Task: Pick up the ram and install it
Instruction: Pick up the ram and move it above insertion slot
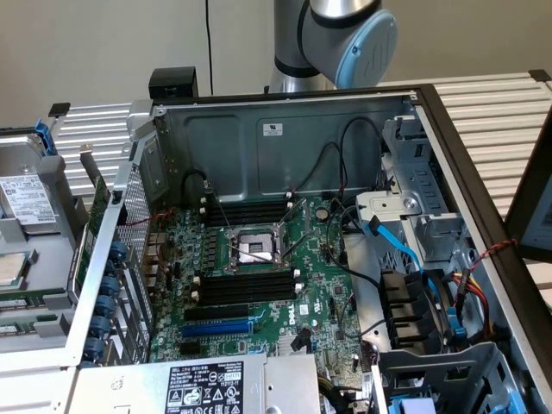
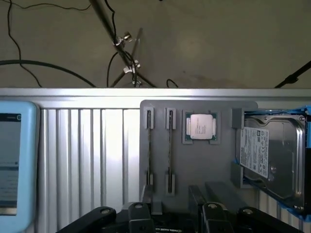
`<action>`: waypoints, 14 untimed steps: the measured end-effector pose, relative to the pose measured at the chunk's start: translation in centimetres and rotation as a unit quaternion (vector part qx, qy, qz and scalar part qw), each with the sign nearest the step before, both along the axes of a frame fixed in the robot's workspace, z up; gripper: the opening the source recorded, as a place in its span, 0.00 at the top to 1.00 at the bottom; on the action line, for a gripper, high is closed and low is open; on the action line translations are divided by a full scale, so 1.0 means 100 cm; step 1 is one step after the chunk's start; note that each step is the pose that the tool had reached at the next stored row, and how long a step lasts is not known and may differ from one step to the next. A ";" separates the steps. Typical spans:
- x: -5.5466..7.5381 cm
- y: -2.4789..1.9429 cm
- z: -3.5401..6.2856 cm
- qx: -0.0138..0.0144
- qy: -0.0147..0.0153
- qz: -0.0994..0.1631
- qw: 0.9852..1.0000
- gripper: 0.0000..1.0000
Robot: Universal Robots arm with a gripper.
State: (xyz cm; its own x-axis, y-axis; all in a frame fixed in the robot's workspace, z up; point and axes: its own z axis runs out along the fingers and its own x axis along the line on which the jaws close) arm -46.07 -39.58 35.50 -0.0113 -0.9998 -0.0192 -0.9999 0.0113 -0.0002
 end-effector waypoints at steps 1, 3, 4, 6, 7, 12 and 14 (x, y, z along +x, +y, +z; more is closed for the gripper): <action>-0.001 0.0000 -0.0019 0.000 0.000 0.001 1.000 0.58; -0.001 -0.0002 -0.0049 0.000 0.000 0.003 1.000 0.58; -0.002 -0.0005 -0.0057 0.000 0.000 0.004 1.000 0.58; -0.002 -0.0021 -0.0087 0.000 0.002 0.006 1.000 0.58; -0.002 -0.0026 -0.0105 0.000 0.003 0.006 1.000 0.58; -0.004 -0.0031 -0.0196 0.000 0.003 0.006 1.000 0.58; -0.004 -0.0038 -0.0232 0.000 0.003 0.006 1.000 0.58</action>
